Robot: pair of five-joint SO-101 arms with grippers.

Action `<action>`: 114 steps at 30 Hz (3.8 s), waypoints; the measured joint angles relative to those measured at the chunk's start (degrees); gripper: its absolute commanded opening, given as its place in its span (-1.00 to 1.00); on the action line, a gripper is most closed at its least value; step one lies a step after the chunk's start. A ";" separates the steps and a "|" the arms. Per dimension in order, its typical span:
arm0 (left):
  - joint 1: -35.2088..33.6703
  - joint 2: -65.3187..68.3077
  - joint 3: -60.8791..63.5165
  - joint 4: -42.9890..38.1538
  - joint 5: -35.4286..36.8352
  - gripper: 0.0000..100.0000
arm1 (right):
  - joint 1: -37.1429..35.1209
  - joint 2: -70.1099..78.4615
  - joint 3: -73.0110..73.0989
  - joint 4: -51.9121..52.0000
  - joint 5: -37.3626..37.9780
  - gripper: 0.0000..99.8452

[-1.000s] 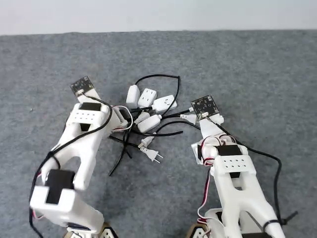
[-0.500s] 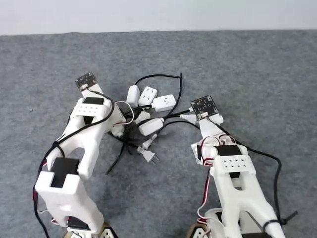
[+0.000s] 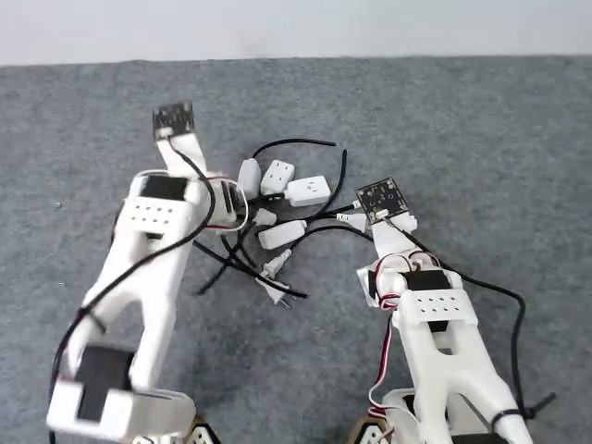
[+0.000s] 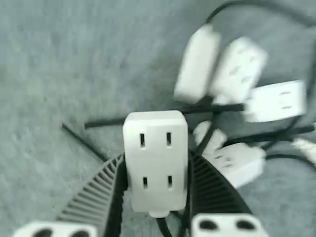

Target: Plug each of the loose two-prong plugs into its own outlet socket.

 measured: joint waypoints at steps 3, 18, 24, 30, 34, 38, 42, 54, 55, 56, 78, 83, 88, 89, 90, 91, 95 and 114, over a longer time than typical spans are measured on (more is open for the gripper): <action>0.00 -8.00 0.00 1.32 -3.25 -0.97 | 0.00 0.00 0.00 0.00 0.00 -0.78; -1.14 -14.59 -1.85 32.79 -23.21 -0.97 | 0.09 0.00 0.00 0.00 -7.21 -0.78; -2.81 -12.40 10.81 25.32 -20.48 -0.97 | -0.09 0.00 0.00 0.00 -7.82 -0.78; -5.36 -11.69 17.93 13.98 -16.44 -0.97 | -2.37 0.00 -0.18 3.52 -7.82 -0.78; -3.78 -11.60 25.93 3.78 -16.09 -0.97 | -8.35 0.00 -2.11 8.26 -7.82 -0.78; 0.97 -11.60 33.41 -5.10 -15.47 -0.97 | -11.69 0.00 -2.37 9.05 -7.82 -0.78; 2.20 -11.60 34.55 -7.47 -12.22 -0.97 | -11.87 0.00 -2.37 9.14 -7.82 -0.78; 1.41 -11.60 33.49 -1.67 -11.60 -0.43 | -17.49 0.00 -3.96 10.64 -4.75 -0.78; 1.41 -11.78 33.49 -1.49 -11.60 -0.43 | -19.08 0.00 -4.92 10.73 -4.75 -0.78; 1.41 -12.66 33.49 -1.32 -11.60 -0.43 | -20.22 0.00 -5.71 10.73 -4.75 -0.78; -11.60 -27.87 39.47 -4.66 -15.38 -0.97 | -39.74 20.66 -19.43 -1.58 -21.36 -0.98; -11.60 -18.11 34.90 -4.75 -15.56 -0.96 | -39.74 27.60 -23.21 -0.97 -21.36 -0.98; -11.60 -9.58 30.86 -4.75 -15.56 -0.96 | -36.66 28.04 -24.70 0.62 -21.36 -0.98; -11.60 -8.35 30.33 -4.75 -15.56 -0.96 | -35.69 28.04 -24.70 0.70 -21.36 -0.98; -11.60 -7.38 29.80 -4.75 -15.56 -0.96 | -34.90 28.04 -24.70 0.70 -21.10 -0.98; -11.60 -6.77 29.54 -4.75 -15.56 -0.96 | -34.11 28.04 -24.70 0.70 -20.48 -0.98; -11.60 -6.24 29.10 -4.75 -15.56 -0.96 | -30.68 28.04 -24.70 0.70 -18.20 -0.98; -11.69 -6.24 29.10 -5.10 -15.56 -0.96 | -29.63 21.89 -26.37 6.42 -11.96 -0.98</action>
